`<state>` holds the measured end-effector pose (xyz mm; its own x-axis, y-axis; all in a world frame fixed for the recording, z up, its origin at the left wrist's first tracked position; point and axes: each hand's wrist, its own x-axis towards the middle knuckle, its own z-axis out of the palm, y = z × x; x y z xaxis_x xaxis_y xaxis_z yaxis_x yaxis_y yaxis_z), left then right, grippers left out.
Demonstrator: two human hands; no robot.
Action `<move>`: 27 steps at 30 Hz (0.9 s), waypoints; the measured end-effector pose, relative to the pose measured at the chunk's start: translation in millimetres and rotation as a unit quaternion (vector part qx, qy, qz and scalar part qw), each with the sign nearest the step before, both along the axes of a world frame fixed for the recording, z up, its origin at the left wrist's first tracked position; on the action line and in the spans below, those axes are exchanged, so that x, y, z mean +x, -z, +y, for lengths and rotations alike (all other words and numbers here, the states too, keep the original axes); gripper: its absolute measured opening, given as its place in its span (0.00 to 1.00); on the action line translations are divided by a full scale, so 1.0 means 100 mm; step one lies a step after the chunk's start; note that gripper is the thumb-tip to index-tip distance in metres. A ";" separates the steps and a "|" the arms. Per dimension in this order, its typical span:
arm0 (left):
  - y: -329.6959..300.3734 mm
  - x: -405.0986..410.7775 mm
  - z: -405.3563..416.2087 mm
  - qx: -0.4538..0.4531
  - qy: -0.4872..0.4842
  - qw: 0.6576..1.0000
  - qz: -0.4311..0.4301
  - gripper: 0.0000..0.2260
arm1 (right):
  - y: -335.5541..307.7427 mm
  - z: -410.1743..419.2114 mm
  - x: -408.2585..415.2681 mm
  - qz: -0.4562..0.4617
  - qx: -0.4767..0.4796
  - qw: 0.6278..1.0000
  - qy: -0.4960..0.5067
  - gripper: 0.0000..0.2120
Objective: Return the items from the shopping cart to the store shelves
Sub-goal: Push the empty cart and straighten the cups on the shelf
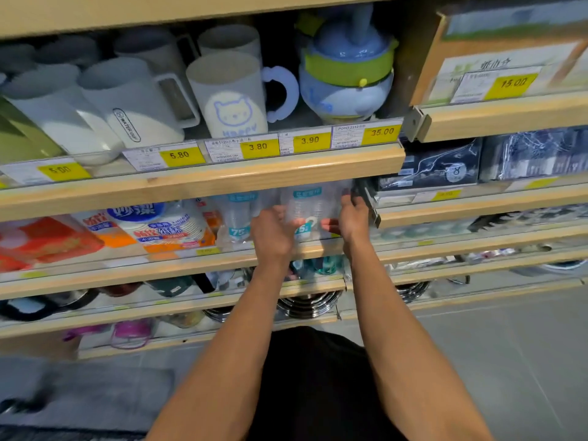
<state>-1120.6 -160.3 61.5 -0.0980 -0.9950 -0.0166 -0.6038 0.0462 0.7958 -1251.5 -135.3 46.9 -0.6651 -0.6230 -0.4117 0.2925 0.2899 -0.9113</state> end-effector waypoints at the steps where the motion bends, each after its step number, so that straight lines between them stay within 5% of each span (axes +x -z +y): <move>1: 0.00 -0.01 -0.01 -0.004 0.006 1.000 -0.001 0.12 | -0.02 0.01 0.02 -0.008 -0.005 1.000 -0.002 0.27; 12: 0.08 0.00 0.09 -0.073 0.077 0.994 -0.029 0.13 | 0.20 0.04 -0.05 0.081 0.007 0.997 0.017 0.54; 19: 0.26 0.05 0.11 -0.092 0.012 0.993 0.068 0.16 | 0.20 0.07 -0.14 0.156 0.062 0.982 -0.091 0.50; 23: 0.31 -0.01 0.12 -0.093 -0.001 0.992 0.091 0.16 | 0.01 0.17 -0.20 0.096 0.008 0.986 -0.133 0.39; 27: 0.36 -0.06 0.12 -0.094 0.003 0.989 0.116 0.15 | 0.00 0.21 -0.30 0.163 -0.023 0.981 -0.104 0.38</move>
